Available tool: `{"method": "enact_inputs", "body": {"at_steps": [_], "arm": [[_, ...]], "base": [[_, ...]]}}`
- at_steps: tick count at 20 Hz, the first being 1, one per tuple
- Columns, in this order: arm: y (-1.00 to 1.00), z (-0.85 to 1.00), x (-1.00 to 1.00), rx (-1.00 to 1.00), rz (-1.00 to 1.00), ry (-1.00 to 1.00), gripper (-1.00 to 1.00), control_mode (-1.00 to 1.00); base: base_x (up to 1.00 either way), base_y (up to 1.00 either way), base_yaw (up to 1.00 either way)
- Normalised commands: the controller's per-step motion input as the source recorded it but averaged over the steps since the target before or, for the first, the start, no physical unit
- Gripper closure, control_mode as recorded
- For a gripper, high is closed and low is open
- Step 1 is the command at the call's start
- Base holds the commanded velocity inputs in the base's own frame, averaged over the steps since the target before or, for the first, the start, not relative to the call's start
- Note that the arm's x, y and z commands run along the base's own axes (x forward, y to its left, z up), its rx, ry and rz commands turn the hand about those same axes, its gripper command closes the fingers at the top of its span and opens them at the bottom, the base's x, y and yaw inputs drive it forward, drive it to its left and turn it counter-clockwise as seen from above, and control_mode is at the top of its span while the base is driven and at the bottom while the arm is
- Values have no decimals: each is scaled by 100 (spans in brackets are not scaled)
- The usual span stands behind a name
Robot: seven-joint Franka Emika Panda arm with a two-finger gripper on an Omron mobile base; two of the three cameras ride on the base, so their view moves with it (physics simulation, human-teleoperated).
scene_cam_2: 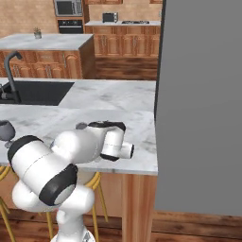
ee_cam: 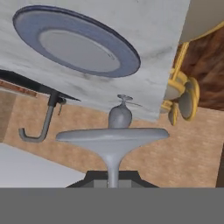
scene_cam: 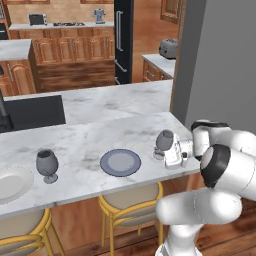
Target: Retrieve the wine glasses from the counter and place one next to each plate.
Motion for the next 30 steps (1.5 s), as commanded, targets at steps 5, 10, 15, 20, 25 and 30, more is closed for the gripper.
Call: {"method": "enact_inputs", "body": {"at_steps": [5, 10, 15, 20, 25, 30], "arm": [[0, -27, 25, 0, 1, 0, 100, -100], [0, -34, 24, 0, 0, 3, 100, -100], [0, -33, 27, -1, 0, 3, 100, -100], [0, -32, 35, -1, 0, 2, 100, -100], [0, -26, 36, -1, 0, 1, 100, -100], [0, -20, 31, 0, 0, 0, 100, -100]], "base": [[0, 0, 0], [0, 0, 0], [0, 0, 0], [0, 0, 0], [0, 0, 0], [0, 0, 0]]}}
